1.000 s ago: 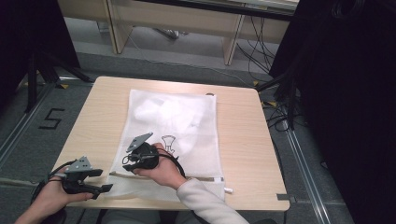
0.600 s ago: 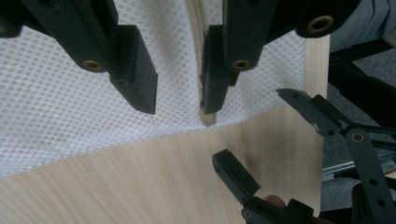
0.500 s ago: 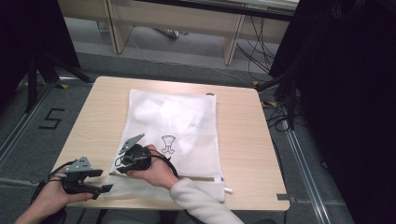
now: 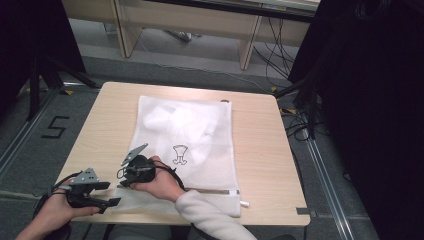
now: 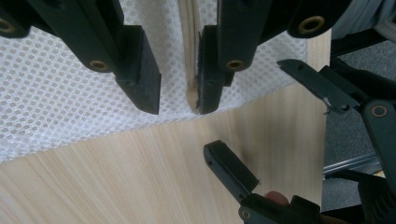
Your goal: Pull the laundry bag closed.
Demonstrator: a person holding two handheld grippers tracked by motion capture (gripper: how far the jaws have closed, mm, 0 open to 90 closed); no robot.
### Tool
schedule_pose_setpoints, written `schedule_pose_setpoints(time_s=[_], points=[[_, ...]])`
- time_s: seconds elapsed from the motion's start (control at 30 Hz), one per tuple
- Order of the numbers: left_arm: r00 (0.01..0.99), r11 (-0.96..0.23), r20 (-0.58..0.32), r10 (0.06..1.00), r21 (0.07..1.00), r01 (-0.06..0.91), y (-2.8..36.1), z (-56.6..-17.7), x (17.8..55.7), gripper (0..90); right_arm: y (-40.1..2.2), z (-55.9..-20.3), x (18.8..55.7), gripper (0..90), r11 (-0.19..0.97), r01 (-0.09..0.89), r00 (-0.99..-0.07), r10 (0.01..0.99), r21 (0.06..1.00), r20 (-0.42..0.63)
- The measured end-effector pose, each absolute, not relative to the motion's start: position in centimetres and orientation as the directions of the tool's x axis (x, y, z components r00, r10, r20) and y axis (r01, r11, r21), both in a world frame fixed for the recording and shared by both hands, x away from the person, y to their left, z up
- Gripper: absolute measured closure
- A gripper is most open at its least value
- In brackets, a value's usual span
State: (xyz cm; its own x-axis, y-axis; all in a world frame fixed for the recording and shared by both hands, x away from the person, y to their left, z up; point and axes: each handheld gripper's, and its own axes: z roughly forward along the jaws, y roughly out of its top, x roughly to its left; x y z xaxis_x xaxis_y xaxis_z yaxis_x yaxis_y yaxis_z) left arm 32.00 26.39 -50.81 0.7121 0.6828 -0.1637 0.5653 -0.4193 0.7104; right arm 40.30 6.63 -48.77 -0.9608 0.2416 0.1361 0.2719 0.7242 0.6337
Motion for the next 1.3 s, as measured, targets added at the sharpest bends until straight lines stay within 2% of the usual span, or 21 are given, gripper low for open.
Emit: schedule_pose_setpoints(time_s=[0.43, 1.03, 1.17, 1.23, 1.3], points=[[0.710, -0.416, -0.166, 0.684, 0.711, 0.567, 26.4, -50.8, 32.0, 25.0, 7.7, -49.5, 40.3, 70.0, 0.739, 0.274, -0.961, 0.235, 0.615, 0.146], [0.707, -0.412, -0.165, 0.688, 0.713, 0.567, 26.4, -50.8, 32.0, 25.1, 8.4, -50.1, 40.3, 80.5, 0.742, 0.273, -0.961, 0.234, 0.612, 0.145], [0.697, -0.394, -0.174, 0.695, 0.719, 0.573, 26.3, -50.8, 32.0, 25.3, 8.5, -49.8, 40.0, 81.8, 0.743, 0.301, -0.953, 0.252, 0.598, 0.168], [0.695, -0.394, -0.174, 0.697, 0.717, 0.575, 26.3, -50.8, 32.0, 25.5, 8.5, -49.7, 40.2, 81.9, 0.741, 0.260, -0.965, 0.219, 0.619, 0.143], [0.682, -0.377, -0.193, 0.705, 0.712, 0.592, 26.3, -50.9, 32.0, 25.9, 8.4, -49.4, 40.1, 81.9, 0.736, 0.279, -0.960, 0.237, 0.617, 0.151]])
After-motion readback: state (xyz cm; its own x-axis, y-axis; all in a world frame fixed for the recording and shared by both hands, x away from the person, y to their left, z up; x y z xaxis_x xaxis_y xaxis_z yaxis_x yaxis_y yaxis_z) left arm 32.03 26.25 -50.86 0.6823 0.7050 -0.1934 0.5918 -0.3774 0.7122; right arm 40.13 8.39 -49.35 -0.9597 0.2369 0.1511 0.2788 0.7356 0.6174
